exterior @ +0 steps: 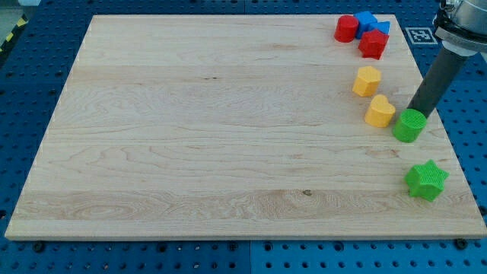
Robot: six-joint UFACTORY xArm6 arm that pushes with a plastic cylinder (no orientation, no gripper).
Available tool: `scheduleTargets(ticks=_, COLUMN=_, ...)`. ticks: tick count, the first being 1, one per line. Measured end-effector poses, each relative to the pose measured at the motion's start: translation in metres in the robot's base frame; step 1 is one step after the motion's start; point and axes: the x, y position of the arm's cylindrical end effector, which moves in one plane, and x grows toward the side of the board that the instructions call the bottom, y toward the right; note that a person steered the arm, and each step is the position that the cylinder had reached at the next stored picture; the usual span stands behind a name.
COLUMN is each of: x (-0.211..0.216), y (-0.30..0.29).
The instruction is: Move yellow hexagon slightly up and left
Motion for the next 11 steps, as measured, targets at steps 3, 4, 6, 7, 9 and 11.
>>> scheduleTargets(ticks=3, x=0.020, y=0.000)
scheduleTargets(ticks=4, x=0.017, y=0.000)
scheduleTargets(ticks=6, x=-0.016, y=-0.020)
scheduleTargets(ticks=7, x=-0.042, y=-0.040)
scheduleTargets(ticks=9, x=-0.051, y=-0.082)
scheduleTargets(ticks=11, x=-0.018, y=-0.078)
